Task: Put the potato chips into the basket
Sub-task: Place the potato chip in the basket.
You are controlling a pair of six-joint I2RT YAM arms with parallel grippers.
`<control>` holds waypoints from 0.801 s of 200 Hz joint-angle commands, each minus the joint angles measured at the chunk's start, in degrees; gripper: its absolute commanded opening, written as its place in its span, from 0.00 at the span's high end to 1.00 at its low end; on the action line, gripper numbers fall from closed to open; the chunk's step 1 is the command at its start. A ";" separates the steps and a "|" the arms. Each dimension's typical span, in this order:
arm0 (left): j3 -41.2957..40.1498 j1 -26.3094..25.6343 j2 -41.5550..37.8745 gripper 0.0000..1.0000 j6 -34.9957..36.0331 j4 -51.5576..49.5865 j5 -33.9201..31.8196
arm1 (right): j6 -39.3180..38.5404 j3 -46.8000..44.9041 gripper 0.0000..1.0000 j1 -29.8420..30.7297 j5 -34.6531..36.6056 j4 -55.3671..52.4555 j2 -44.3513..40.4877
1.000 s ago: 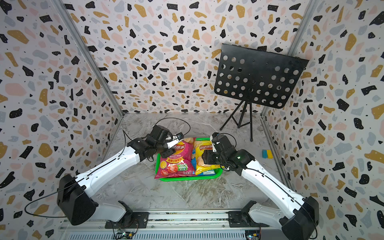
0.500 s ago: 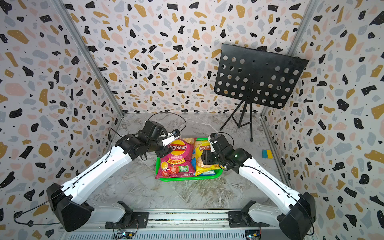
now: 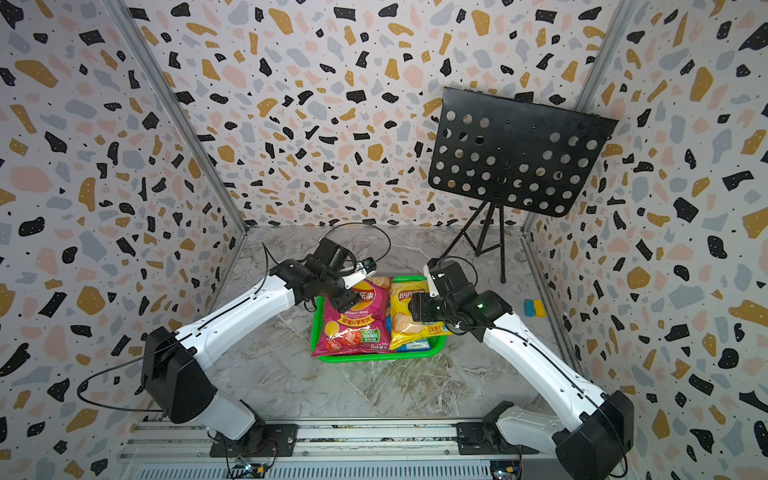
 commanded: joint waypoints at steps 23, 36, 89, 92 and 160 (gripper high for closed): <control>-3.33 -0.09 0.68 0.22 -0.64 0.91 -2.88 | -0.76 0.89 0.36 -0.90 -0.30 -1.71 -1.82; -4.95 -0.11 -0.45 0.23 -0.46 1.32 -3.52 | -0.73 1.14 0.36 -1.20 -0.28 -1.75 -1.75; -7.12 0.32 -6.35 0.20 -1.12 1.35 -5.46 | -1.82 4.53 0.31 -2.06 1.98 -3.23 -1.17; -6.83 0.40 -6.68 0.19 -1.29 1.34 -5.27 | -1.97 4.75 0.30 -2.06 2.63 -3.43 -1.22; 2.71 7.38 -12.90 0.00 -5.27 -4.95 1.21 | -9.63 1.06 0.14 -2.22 24.78 0.83 -9.31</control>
